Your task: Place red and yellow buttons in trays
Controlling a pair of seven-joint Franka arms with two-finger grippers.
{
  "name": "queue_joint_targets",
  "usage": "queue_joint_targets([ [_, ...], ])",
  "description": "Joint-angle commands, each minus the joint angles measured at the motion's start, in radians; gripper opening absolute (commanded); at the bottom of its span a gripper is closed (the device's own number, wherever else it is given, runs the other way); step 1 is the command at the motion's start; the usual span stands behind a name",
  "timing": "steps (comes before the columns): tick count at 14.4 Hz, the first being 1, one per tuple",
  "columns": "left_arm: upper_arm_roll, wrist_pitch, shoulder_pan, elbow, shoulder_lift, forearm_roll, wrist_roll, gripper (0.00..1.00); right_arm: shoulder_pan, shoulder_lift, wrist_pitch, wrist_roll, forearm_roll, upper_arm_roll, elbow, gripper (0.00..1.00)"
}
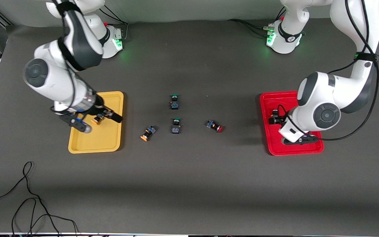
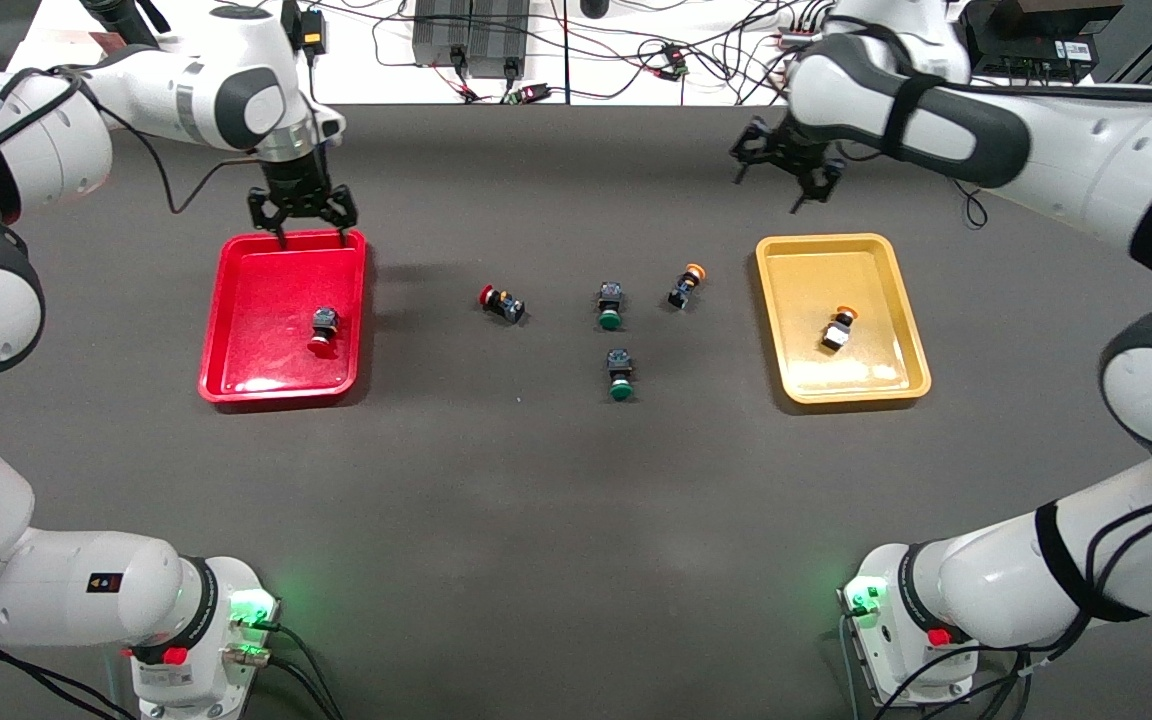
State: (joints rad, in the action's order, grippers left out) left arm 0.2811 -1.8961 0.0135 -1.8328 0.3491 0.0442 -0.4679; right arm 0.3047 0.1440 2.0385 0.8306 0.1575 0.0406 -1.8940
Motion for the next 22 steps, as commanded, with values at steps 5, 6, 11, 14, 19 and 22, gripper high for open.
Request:
queue_joint_targets([
  [5, 0.041, -0.277, 0.247, 0.026, 0.088, -0.007, -0.850, 1.00, 0.031, 0.277, 0.153, 0.143, -0.024, 0.073, 0.111, 1.00],
  [6, 0.041, -0.323, 0.279, 0.036, 0.111, -0.001, -0.958, 1.00, 0.030, 0.313, 0.188, 0.148, -0.057, 0.073, 0.110, 1.00],
  [11, 0.036, -0.431, 0.385, 0.083, 0.258, 0.153, -1.326, 1.00, 0.044, 0.404, 0.265, 0.165, -0.084, 0.073, 0.064, 1.00],
  [14, 0.035, -0.475, 0.398, 0.083, 0.339, 0.212, -1.357, 1.00, 0.045, 0.413, 0.348, 0.165, -0.087, 0.073, -0.002, 1.00],
  [19, 0.033, -0.488, 0.395, 0.084, 0.350, 0.217, -1.365, 0.32, 0.044, 0.422, 0.433, 0.160, -0.088, 0.071, -0.051, 0.79],
  [22, 0.033, -0.469, 0.384, 0.109, 0.341, 0.218, -1.327, 0.10, 0.042, 0.416, 0.433, 0.156, -0.088, 0.071, -0.062, 0.49],
])
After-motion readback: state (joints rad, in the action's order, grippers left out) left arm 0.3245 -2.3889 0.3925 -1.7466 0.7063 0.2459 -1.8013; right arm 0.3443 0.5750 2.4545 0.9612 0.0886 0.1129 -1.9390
